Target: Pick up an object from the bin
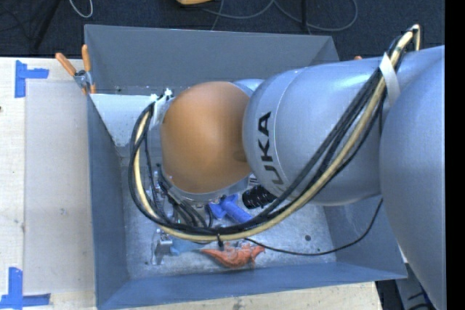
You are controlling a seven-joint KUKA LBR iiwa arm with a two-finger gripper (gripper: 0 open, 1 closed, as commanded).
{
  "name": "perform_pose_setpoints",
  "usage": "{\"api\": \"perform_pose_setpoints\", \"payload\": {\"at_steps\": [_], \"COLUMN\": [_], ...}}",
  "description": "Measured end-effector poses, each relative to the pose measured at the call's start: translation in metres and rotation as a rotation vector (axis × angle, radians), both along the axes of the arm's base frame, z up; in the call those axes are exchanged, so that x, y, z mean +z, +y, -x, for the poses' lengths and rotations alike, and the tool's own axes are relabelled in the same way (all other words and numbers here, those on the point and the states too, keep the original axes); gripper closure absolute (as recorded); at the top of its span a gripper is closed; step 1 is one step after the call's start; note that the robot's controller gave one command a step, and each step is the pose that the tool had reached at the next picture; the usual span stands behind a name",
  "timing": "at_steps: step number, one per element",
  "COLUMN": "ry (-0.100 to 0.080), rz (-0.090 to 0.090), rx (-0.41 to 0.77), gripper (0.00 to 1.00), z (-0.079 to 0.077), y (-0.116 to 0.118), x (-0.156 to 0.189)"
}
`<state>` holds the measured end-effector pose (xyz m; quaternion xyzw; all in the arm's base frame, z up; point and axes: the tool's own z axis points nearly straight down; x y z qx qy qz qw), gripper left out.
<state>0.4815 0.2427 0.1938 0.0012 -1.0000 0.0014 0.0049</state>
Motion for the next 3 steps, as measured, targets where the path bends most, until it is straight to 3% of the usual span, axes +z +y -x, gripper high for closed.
{"api": "perform_pose_setpoints", "payload": {"at_steps": [1,2,3], "ry": [-0.007,-0.009,-0.009], "rz": [-0.002,-0.004,-0.004], "rx": [-0.004,0.159,0.158], "gripper": [0.00,1.00,1.00], "z": [-0.002,-0.076,-0.076], "y": [-0.001,-0.017,-0.017], "x": [0.004,-0.084,-0.084]}}
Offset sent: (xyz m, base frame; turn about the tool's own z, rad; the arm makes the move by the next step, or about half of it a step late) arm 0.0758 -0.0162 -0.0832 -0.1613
